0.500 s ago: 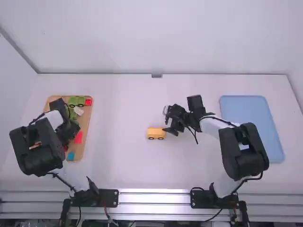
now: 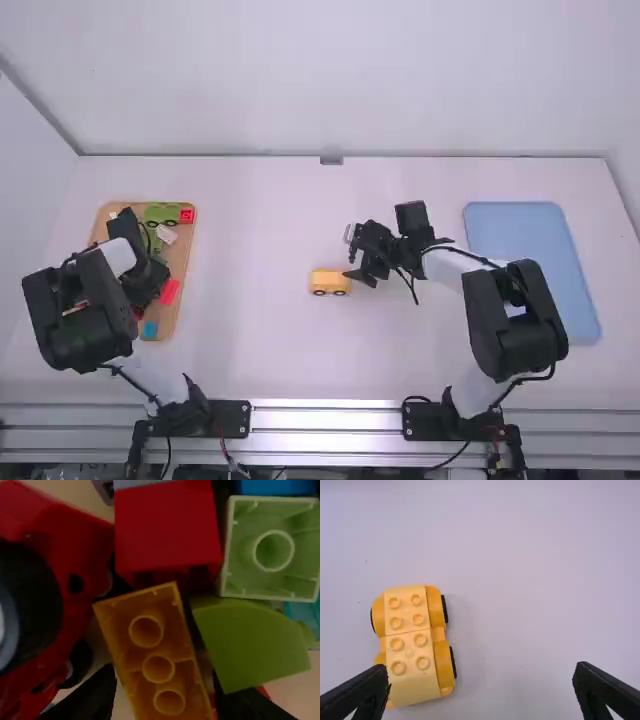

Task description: Assemble lego blocks to make yellow taxi

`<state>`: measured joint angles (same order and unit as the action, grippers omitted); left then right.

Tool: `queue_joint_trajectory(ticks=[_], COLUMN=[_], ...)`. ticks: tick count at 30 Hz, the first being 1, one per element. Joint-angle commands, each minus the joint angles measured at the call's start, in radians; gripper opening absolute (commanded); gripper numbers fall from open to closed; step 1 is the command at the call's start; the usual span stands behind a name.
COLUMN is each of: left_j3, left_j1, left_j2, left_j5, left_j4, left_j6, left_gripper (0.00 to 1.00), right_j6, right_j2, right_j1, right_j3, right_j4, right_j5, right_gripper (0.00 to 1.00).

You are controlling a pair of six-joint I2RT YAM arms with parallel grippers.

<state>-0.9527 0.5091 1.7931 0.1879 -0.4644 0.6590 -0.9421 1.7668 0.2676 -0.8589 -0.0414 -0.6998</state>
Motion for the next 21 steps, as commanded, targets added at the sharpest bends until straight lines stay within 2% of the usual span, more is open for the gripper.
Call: queue_joint_trajectory(ticks=[1, 11, 15, 19, 21], left_j3=[0.006, 0.027, 0.024, 0.018, 0.012], left_j1=[0.006, 0.010, 0.005, 0.011, 0.006], left_j2=[0.003, 0.003, 0.003, 0.003, 0.003], left_j5=[0.009, 0.004, 0.005, 0.010, 0.012], left_j4=[-0.003, 0.018, 0.017, 0.018, 0.017], left_j6=[0.007, 0.033, 0.032, 0.025, 0.026], left_gripper=[0.49, 0.44, 0.34, 0.35, 0.31], right_j6=[0.005, 0.051, 0.052, 0.052, 0.052], right_j2=[-0.022, -0.022, -0.022, -0.022, -0.022], right_j1=[0.002, 0.001, 0.001, 0.000, 0.001], right_j3=[0.002, 0.002, 0.002, 0.002, 0.002], right_j4=[0.004, -0.004, -0.003, -0.002, 0.002], right_j5=[-0.010, -0.006, -0.006, -0.006, -0.006], right_gripper=[0.98, 0.98, 0.98, 0.98, 0.98])
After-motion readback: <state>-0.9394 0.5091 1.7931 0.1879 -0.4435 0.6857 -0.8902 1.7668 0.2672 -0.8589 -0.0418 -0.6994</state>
